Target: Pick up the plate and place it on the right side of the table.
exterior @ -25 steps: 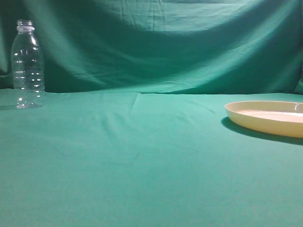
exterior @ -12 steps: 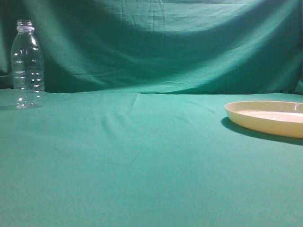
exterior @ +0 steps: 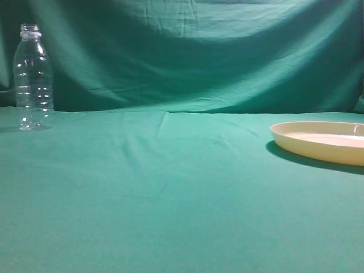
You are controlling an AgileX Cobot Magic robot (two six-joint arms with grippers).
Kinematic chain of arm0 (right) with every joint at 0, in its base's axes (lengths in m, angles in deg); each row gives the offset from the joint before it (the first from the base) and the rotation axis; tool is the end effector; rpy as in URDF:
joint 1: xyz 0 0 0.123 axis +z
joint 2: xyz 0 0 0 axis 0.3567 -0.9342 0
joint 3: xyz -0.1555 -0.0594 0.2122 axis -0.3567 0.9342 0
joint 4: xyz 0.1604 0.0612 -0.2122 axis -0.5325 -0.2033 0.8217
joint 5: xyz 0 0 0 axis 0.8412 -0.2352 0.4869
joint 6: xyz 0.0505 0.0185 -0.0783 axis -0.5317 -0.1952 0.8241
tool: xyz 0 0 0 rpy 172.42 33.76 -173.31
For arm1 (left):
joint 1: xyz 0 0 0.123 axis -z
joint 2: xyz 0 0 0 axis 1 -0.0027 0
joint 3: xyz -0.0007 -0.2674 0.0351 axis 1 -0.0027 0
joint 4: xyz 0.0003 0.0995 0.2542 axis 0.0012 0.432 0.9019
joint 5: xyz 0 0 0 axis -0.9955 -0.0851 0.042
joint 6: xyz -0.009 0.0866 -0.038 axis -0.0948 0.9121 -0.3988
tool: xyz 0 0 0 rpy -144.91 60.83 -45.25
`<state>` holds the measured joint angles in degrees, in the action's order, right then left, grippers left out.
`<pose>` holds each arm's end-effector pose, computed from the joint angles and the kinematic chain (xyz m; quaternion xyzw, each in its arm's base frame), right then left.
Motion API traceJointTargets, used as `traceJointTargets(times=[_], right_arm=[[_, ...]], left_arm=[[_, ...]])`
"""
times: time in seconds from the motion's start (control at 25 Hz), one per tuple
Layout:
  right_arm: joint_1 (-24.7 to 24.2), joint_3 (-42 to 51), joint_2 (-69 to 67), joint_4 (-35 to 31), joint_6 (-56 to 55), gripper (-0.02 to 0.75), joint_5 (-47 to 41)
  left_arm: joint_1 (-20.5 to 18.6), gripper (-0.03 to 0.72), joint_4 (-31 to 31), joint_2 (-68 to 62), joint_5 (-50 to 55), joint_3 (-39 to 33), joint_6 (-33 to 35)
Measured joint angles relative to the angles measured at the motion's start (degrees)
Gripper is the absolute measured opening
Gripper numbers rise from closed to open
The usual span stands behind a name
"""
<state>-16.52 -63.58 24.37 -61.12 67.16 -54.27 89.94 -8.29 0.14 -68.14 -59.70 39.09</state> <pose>0.0666 0.0083 0.3759 -0.0073 0.8291 0.0586 0.5560 0.0938 -0.0017 0.1757 0.1168 0.7849 0.0786 0.6034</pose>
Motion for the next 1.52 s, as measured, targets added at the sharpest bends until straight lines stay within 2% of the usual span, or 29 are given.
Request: traceJointTargets(times=[0.28,0.48,0.64,0.92,1.2,1.52], right_arm=[[0.0,4.2,11.8,-5.2,0.0,0.0,-0.5],[0.0,4.2,14.2,-3.2,0.0,0.0,0.0],[0.0,7.4,14.2,0.0,0.0,0.0,5.7],[0.0,23.3,17.5,2.6,0.0,0.0,18.4],[0.0,39.6,20.0,3.0,0.0,0.0,24.6],[0.0,48.0,20.0,3.1,0.0,0.0,30.1]], left_arm=[[0.0,0.0,0.0,0.0,0.0,0.0,0.0],[0.0,0.0,0.0,0.0,0.0,0.0,0.0],[0.0,0.0,0.0,0.0,0.0,0.0,0.0],[0.0,0.0,0.0,0.0,0.0,0.0,0.0],[0.0,0.0,0.0,0.0,0.0,0.0,0.0],[0.0,0.0,0.0,0.0,0.0,0.0,0.0]])
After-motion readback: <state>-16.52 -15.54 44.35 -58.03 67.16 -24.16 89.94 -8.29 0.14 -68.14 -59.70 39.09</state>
